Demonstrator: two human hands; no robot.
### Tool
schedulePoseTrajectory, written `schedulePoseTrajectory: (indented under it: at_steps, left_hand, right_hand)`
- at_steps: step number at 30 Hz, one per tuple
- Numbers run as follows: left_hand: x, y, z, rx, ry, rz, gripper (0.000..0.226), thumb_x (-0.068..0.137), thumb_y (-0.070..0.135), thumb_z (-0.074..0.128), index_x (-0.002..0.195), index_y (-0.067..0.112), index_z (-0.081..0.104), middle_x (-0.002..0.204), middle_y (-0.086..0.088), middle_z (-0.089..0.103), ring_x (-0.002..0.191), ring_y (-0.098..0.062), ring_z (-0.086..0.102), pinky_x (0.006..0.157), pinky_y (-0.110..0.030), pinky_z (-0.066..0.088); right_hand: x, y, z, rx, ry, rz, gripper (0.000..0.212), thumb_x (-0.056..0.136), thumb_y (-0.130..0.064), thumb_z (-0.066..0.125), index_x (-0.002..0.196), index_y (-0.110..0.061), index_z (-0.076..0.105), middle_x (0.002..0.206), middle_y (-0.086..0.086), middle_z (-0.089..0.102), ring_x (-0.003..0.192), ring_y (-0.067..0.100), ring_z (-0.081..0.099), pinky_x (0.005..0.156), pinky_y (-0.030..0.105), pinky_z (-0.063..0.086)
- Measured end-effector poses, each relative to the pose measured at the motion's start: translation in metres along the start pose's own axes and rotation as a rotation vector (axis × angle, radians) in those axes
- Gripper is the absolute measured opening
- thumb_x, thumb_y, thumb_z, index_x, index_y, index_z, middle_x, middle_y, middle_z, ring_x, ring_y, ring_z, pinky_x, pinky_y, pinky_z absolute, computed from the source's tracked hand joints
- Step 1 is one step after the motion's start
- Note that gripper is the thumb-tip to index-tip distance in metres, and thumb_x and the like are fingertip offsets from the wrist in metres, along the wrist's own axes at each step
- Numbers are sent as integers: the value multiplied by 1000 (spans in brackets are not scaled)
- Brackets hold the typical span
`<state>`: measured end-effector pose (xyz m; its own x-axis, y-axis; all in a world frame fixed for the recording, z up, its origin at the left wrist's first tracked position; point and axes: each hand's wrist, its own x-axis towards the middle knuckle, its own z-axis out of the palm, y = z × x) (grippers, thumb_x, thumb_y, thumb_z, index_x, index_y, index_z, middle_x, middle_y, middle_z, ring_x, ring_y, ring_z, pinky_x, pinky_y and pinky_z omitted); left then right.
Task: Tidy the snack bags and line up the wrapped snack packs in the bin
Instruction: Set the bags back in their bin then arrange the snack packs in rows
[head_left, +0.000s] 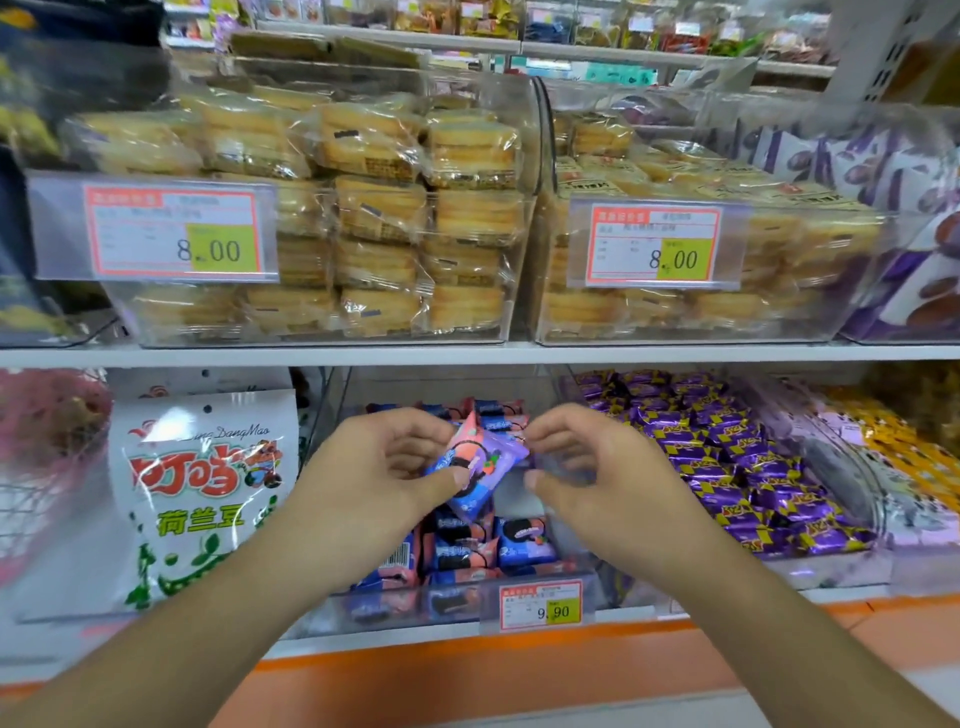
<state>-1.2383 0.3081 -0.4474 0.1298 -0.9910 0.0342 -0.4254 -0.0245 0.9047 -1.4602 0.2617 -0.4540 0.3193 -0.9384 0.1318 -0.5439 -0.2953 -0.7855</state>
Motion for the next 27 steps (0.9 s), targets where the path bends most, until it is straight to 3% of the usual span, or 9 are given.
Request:
schedulePoseTrajectory:
  at_steps: [3,6,13,19,22,27]
  left_hand:
    - [20,-8,10,137,-12,31,20,83,24,87,93,37,76,90,22,76,90,-1,73,85,-24,58]
    - [51,-17,30,274,-15,90,20,82,25,88,95,36,77,87,19,75,88,1,70,82,-20,54]
    - [110,-26,83,556,-85,225,23,82,19,85,103,24,76,101,9,76,89,-8,66,77,-18,44]
    - [125,-44,97,667,-113,305,23,79,16,86,99,20,76,98,2,79,92,-20,72,79,-33,58]
    - [126,-50,100,688,-110,322,17,78,17,85,94,21,80,96,1,80,93,-21,72,80,-33,57]
    - [125,-54,99,676,-101,308,18,80,20,84,97,21,81,99,0,80,91,-22,73,82,-35,59]
  right_hand:
    - [3,9,-9,-242,46,-82,32,90,-15,73,117,-31,68,114,-19,68,104,-3,60,85,1,39]
    - [3,15,-13,-386,-22,-80,36,90,-16,72,123,-29,65,122,-13,65,114,8,56,88,13,35]
    - [5,32,-21,-378,77,-96,33,82,-9,71,112,-24,69,109,-10,65,102,7,54,79,14,34]
    - [7,37,-19,-368,96,-130,27,86,-11,69,109,-25,68,111,-9,65,106,9,55,86,18,38]
    - [8,37,-18,-377,101,-136,26,85,-10,69,107,-24,68,109,-7,65,105,13,56,88,22,40]
    - [8,36,-18,-387,101,-132,30,84,-11,69,111,-25,68,112,-9,65,105,9,56,83,11,35]
